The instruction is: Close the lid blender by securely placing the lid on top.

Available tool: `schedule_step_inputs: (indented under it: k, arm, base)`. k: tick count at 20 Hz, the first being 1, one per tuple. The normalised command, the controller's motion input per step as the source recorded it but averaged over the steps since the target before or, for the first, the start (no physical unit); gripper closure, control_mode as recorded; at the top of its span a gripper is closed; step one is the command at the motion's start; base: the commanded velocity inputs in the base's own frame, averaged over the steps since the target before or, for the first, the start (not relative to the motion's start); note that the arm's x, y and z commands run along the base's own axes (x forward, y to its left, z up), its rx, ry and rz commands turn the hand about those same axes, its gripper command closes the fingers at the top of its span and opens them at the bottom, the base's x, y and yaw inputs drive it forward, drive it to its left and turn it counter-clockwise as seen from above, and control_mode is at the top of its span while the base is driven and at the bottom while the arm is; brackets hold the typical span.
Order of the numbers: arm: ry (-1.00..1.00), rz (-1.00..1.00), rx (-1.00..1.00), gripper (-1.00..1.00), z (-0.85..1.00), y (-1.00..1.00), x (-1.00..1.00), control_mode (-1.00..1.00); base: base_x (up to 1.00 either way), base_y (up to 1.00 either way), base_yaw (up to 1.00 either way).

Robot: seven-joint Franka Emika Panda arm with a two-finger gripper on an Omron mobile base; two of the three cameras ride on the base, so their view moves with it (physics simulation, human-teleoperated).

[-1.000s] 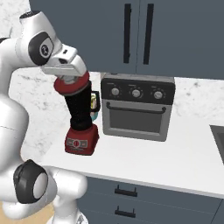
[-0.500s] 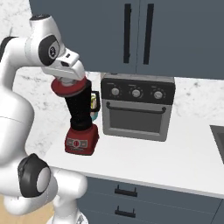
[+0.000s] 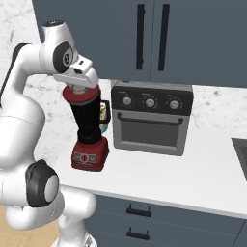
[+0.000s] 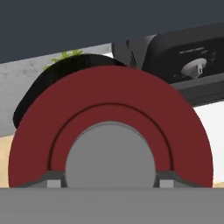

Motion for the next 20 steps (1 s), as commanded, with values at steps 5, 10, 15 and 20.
schedule_step_inputs:
  k: [5,10,15,20]
  arm:
    - [0.0,0.0,0.01,1.0,0.06,0.0,0.28,-1.0]
    - [0.0,0.0,0.01,1.0,0.1,0.14,0.24,-1.0]
    - [0.0,0.0,0.0,1.0,0.06,0.16,0.17,-1.0]
    - [0.0,0.0,0.0,1.0,0.11,0.08,0.16,-1.0]
  base:
    - [0.0,0.0,0.0]
    - [0.0,0.0,0.0]
    - [0.0,0.0,0.0]
    - [0.0,0.0,0.0]
